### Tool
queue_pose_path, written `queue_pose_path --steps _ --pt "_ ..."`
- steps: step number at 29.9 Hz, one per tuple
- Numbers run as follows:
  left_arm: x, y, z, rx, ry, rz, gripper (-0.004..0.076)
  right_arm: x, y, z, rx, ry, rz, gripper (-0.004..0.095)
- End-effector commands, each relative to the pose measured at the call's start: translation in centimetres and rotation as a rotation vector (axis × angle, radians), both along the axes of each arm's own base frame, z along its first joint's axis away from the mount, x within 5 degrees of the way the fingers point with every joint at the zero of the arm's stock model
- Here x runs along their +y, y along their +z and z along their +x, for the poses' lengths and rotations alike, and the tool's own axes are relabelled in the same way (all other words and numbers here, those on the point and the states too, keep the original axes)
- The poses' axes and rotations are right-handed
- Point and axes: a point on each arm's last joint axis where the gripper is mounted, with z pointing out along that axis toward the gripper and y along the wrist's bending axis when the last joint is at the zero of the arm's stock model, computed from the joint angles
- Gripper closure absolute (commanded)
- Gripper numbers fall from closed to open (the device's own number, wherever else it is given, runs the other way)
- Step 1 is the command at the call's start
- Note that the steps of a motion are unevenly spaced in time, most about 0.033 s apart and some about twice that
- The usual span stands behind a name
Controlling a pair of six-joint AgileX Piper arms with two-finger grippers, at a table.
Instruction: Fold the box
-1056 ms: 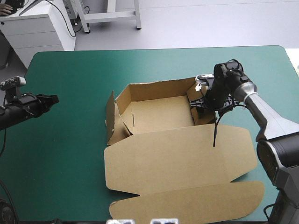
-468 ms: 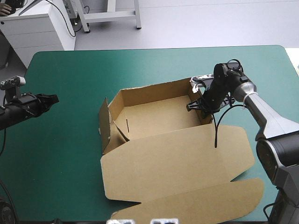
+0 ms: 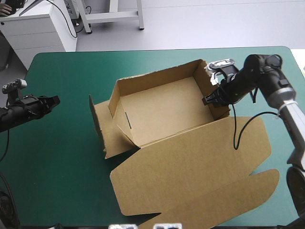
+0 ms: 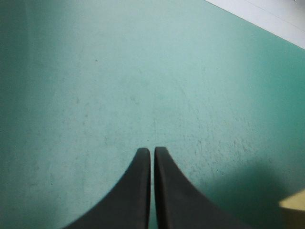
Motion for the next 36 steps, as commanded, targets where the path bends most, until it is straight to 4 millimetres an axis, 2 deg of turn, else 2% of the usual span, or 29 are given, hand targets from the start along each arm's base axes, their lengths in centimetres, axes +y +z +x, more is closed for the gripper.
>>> queue_pose_path --steps 1,4,6,9,12,17,21,24,28,36 --pt "0.2 0.5 0.9 -0.034 0.027 -0.07 0.0716 -1.0 5.1 -3.1 -0.136 0.018 0.119 0.0922" --pt "0.0 -1.1 2.0 0.01 0.003 -0.145 0.0727 -1.2 6.4 -4.0 -0.17 0.025 0.19 0.0922" --pt "-0.8 -2.2 2.6 0.048 -0.047 -0.194 0.0732 -1.0 6.7 -4.2 -0.179 0.027 0.217 0.0922" --pt "-2.9 -3.3 3.5 0.089 -0.125 -0.235 0.0732 -0.7 7.0 -4.1 -0.204 0.022 0.261 0.0922" --pt "-5.4 -3.4 3.9 0.1 -0.195 -0.242 0.0733 -0.8 7.3 -3.6 -0.257 -0.005 0.278 0.0922" --pt "-10.1 -2.4 3.8 0.089 -0.334 -0.304 0.0732 -0.9 7.5 -3.0 -0.309 -0.032 0.278 0.0922" --pt "-13.3 -1.2 3.1 0.07 -0.438 -0.37 0.0733 -1.0 6.6 -1.9 -0.297 -0.056 0.272 0.0921" --pt "-14.2 0.3 2.4 0.029 -0.479 -0.366 0.0733 -1.2 5.5 -0.9 -0.269 -0.091 0.244 0.092" --pt "-14.3 2.2 1.4 -0.025 -0.483 -0.365 0.0733 -1.4 4.2 0.2 -0.238 -0.119 0.219 0.0916" --pt "-14.5 4.7 0.2 -0.096 -0.446 -0.418 0.0733 -0.7 3.5 0.7 -0.243 -0.119 0.171 0.0916"
